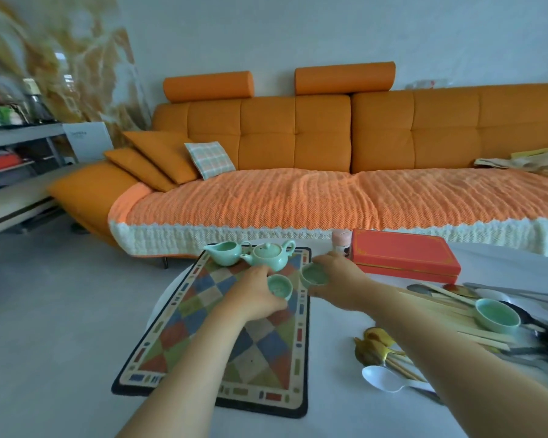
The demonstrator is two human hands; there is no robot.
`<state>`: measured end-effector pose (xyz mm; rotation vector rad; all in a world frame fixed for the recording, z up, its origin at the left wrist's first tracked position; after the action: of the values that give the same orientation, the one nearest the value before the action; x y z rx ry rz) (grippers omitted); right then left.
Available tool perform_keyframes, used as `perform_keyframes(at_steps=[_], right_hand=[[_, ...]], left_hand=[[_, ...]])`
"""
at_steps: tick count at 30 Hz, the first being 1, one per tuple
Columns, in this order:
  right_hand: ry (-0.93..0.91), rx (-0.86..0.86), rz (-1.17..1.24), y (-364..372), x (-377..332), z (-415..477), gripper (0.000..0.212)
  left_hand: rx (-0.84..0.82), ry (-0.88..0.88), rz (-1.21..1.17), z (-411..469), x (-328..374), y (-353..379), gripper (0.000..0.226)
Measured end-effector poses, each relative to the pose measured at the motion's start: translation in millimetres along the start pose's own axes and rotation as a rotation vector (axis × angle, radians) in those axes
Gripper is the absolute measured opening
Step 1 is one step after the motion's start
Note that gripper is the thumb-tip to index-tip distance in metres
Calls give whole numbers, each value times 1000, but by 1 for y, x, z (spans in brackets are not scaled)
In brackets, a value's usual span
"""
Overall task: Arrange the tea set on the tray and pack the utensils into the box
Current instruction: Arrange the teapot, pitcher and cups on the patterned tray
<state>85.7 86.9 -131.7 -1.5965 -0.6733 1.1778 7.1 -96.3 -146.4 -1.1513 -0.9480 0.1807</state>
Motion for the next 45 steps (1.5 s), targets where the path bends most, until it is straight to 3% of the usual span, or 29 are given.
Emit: perform_keyframes(at_steps=[3, 7, 14, 19, 25, 28, 35, 37, 42, 45], right_hand=[[-48, -56, 27, 24, -34, 1, 53], [-24, -107, 12, 56, -70, 14, 61], [-12, -76, 120, 82, -114, 32, 75], [-21, -30, 215, 96, -121, 38, 64], [-11, 103, 228, 103, -132, 54, 52], [-23, 114, 201, 107, -135, 58, 53], [-84, 52, 97, 96, -129, 57, 49], [-107, 45, 75, 94, -129, 56, 49], [-114, 13, 71, 82, -118, 42, 61], [-85, -2, 64, 63, -100, 30, 62]], left_hand=[[76, -75, 17, -9, -33, -13, 53], [151, -129, 34, -18, -77, -25, 35], [216, -125, 83, -18, -128, -37, 42], [316, -119, -79, -5, -148, -38, 30], [482, -51, -177, 5, -143, -32, 42], [482, -71, -217, 4, -148, -33, 53], [487, -107, -250, -5, -144, -36, 44], [446, -116, -245, -5, -143, -35, 50], [377, -192, -112, -8, -131, -43, 80], [436, -113, 98, -12, -98, -46, 75]])
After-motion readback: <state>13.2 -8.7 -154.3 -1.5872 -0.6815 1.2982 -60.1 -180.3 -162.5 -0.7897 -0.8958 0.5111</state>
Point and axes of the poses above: each hand's wrist, its own z-axis towards the middle knuckle, its own y-axis out of the palm, x = y × z, the point moved 1 cm from there along z, towards the middle knuckle, and after that the axes turned 13 degrees about y, right-handed, at the moved point
